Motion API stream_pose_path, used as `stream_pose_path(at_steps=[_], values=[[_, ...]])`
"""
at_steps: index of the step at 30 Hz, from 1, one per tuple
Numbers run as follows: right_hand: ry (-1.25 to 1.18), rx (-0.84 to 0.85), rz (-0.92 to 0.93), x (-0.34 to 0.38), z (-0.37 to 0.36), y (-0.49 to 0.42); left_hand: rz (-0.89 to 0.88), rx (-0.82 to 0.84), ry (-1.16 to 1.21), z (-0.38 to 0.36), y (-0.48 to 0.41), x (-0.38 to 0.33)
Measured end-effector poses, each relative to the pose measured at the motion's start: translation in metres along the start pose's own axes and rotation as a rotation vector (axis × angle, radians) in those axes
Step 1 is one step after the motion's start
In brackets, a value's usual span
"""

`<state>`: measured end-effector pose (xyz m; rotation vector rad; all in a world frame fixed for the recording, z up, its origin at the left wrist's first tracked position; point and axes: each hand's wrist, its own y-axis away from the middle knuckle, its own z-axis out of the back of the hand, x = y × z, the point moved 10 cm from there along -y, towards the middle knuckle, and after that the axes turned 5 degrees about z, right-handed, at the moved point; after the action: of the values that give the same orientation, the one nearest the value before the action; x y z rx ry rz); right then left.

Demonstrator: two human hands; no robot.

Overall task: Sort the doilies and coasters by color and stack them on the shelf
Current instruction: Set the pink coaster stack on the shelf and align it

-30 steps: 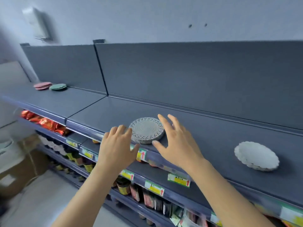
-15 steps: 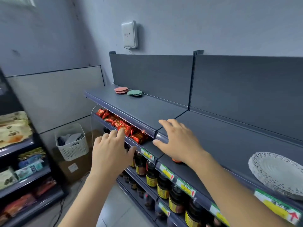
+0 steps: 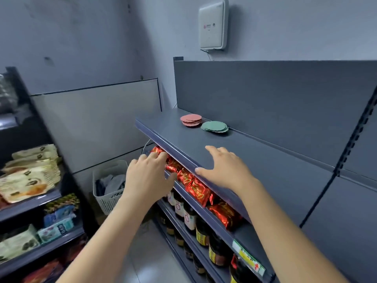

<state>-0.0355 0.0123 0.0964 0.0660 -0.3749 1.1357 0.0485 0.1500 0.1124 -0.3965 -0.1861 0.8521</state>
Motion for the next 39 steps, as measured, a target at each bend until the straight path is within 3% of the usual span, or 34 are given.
stream_pose_path(at_steps=[12,23,29,31,36,39], values=[[-0.086,-0.089,-0.128,0.004,-0.039,-0.248,-0.007,0.059,0.119,-0.108,-0.233,0.092],[-0.206,-0.200,-0.583,-0.034,-0.078,-0.356,-0.317,0.352,0.313,-0.236,-0.413,0.071],[-0.226,-0.344,-0.766,-0.078,-0.075,-0.417,-0.273,0.661,0.689,-0.297,-0.474,0.013],[-0.209,-0.306,-0.854,-0.102,-0.081,-0.432,-0.275,0.731,0.716,-0.315,-0.491,-0.007],[-0.395,-0.190,-0.975,-0.141,-0.094,-0.438,-0.185,1.125,0.860,-0.357,-0.510,-0.037],[-0.477,-0.193,-0.999,-0.155,-0.103,-0.435,-0.291,1.280,0.900,-0.361,-0.508,-0.054]])
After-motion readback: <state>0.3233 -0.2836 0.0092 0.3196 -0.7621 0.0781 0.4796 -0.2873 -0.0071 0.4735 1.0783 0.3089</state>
